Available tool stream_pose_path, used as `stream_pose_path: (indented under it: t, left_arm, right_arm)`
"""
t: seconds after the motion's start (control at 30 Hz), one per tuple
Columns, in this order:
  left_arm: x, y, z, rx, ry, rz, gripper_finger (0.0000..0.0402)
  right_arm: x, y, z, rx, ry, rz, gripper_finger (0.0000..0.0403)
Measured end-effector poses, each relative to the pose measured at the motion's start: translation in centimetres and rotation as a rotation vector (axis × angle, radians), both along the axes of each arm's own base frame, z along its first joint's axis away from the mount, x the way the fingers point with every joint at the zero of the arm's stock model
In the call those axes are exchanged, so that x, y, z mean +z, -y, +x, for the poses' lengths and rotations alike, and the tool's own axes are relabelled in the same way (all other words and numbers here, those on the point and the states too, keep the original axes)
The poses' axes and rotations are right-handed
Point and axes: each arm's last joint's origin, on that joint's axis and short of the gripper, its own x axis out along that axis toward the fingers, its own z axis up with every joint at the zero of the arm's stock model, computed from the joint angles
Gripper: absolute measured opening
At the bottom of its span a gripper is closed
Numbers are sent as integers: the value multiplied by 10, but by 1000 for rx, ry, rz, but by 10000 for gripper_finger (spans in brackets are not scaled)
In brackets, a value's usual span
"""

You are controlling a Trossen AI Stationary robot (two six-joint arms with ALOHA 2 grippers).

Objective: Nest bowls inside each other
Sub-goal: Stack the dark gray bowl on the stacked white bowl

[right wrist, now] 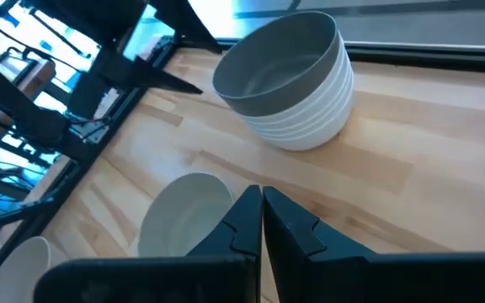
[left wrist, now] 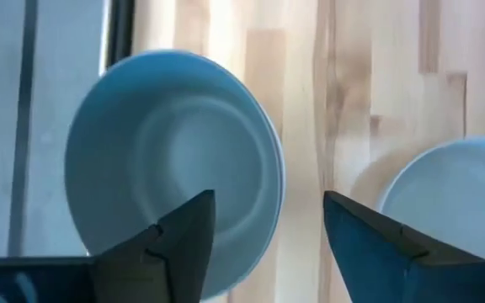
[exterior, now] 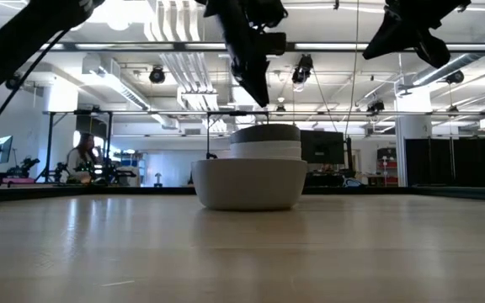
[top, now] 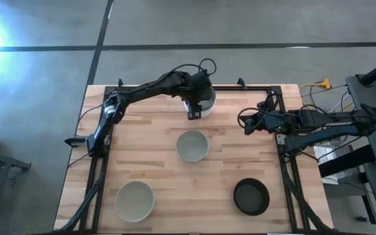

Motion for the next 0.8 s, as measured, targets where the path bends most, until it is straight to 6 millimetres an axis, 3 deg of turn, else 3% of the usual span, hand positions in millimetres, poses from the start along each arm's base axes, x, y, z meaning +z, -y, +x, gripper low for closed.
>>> stream_pose_path:
  t: [0.17, 0.4, 0.57, 0.8]
  left_arm:
    - [-5, -1, 5, 31, 34, -22, 171]
    - [-13, -4, 13, 28, 75, -17, 17]
    - [-15, -6, 17, 42, 106, 2, 13]
    - [-39, -6, 19, 58, 71, -19, 2]
  right_arm:
    - [-3, 0, 4, 1, -18, -3, 9]
    - [-7, -1, 11, 2, -46, 3, 9]
    - [-9, -1, 13, 4, -57, 4, 9]
    - [-9, -1, 13, 4, -58, 4, 9]
